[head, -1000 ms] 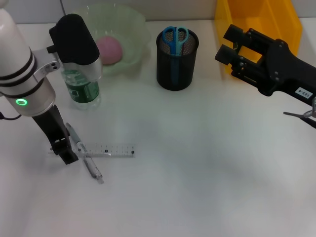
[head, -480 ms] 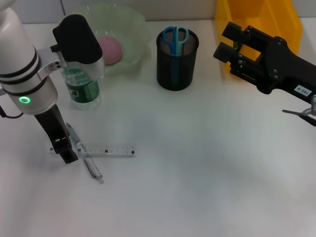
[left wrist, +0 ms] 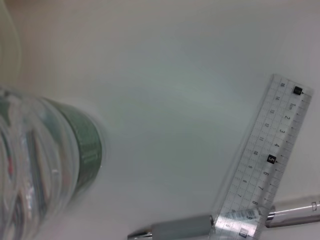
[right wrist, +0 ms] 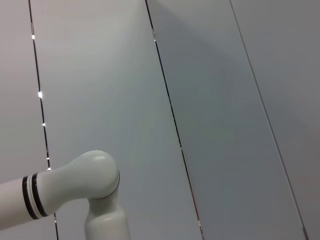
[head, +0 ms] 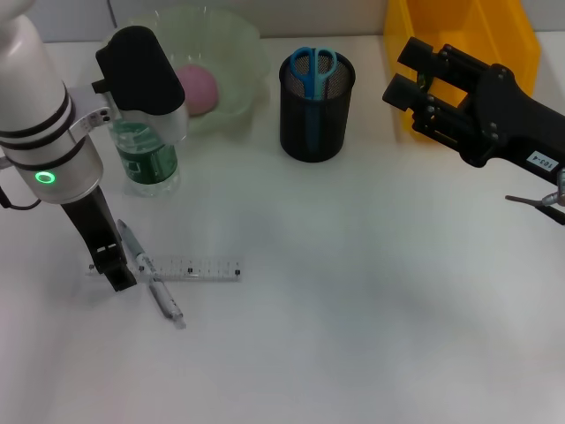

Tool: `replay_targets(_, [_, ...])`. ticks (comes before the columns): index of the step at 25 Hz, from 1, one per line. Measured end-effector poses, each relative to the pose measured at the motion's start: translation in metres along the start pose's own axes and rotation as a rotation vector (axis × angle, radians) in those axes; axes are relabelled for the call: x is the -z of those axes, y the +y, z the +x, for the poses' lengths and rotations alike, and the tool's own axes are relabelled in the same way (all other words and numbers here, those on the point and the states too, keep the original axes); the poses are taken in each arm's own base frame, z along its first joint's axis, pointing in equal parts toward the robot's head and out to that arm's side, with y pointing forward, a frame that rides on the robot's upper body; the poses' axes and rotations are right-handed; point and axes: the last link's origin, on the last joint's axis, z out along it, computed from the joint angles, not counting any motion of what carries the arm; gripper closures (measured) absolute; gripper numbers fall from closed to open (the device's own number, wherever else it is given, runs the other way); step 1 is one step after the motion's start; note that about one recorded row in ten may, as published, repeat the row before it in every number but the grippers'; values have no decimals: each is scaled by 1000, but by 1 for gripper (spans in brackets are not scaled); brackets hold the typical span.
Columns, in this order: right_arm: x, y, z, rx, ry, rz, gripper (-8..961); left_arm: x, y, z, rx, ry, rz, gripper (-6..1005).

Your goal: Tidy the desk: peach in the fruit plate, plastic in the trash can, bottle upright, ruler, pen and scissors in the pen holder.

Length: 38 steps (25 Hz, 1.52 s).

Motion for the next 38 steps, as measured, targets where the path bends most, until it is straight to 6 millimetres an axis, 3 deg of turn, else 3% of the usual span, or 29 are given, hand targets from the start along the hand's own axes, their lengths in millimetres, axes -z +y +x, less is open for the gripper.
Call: replay_targets(38, [0, -1, -2, -6, -6, 5, 344, -5, 2, 5, -23, -62, 3, 310])
